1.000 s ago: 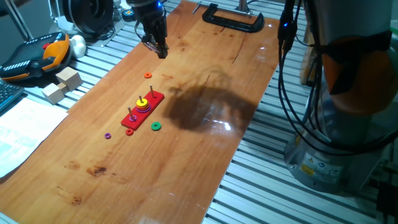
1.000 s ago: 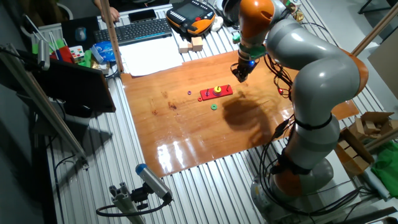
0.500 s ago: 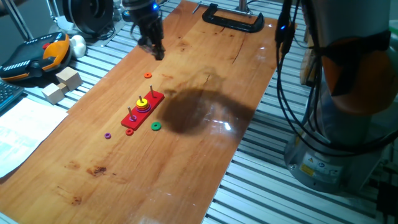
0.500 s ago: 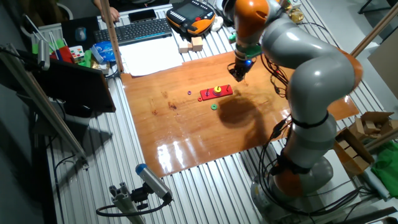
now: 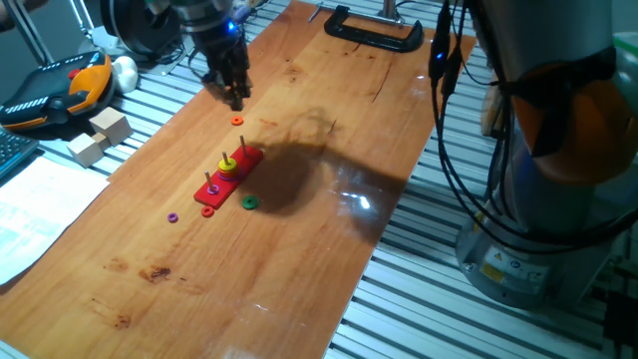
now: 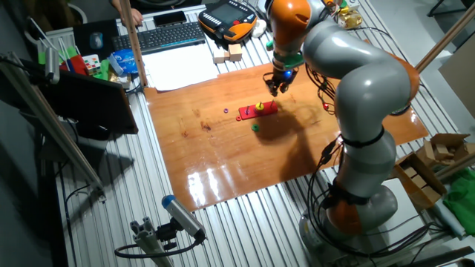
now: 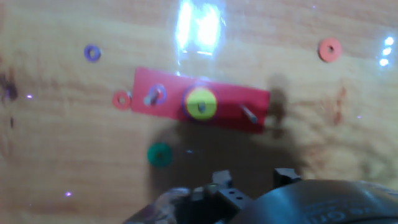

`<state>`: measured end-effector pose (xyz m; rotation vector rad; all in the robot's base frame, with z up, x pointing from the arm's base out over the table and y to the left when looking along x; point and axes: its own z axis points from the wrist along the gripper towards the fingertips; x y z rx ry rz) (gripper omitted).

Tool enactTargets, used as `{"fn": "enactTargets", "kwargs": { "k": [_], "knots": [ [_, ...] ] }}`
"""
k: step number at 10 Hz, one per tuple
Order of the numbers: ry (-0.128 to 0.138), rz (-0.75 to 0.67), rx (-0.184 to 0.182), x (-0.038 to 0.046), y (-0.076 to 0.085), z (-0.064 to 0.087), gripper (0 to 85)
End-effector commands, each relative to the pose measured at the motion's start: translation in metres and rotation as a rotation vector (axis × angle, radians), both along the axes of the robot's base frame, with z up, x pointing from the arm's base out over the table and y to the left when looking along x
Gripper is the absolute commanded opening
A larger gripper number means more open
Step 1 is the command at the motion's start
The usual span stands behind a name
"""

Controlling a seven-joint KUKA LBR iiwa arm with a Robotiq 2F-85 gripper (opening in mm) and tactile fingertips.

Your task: Take out one Hanoi block and throw it aside

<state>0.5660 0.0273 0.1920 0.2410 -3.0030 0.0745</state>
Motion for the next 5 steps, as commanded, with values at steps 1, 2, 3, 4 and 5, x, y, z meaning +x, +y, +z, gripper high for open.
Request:
{"fn": "enactTargets", "kwargs": {
  "k": [1, 2, 3, 4, 5],
  "knots": [
    [-0.014, -0.003, -0.012, 0.0048, 0.007, -0.013, 58.3],
    [-0.028, -0.008, -0.018, 0.0071, 0.013, -0.023, 60.3],
    [-0.030, -0.016, -0.014, 0.0085, 0.017, -0.030, 62.3],
    [-0.032, -0.019, -0.012, 0.0103, 0.019, -0.036, 63.7],
    [-0.038, -0.023, -0.004, 0.0123, 0.020, -0.044, 64.0]
  ]
}}
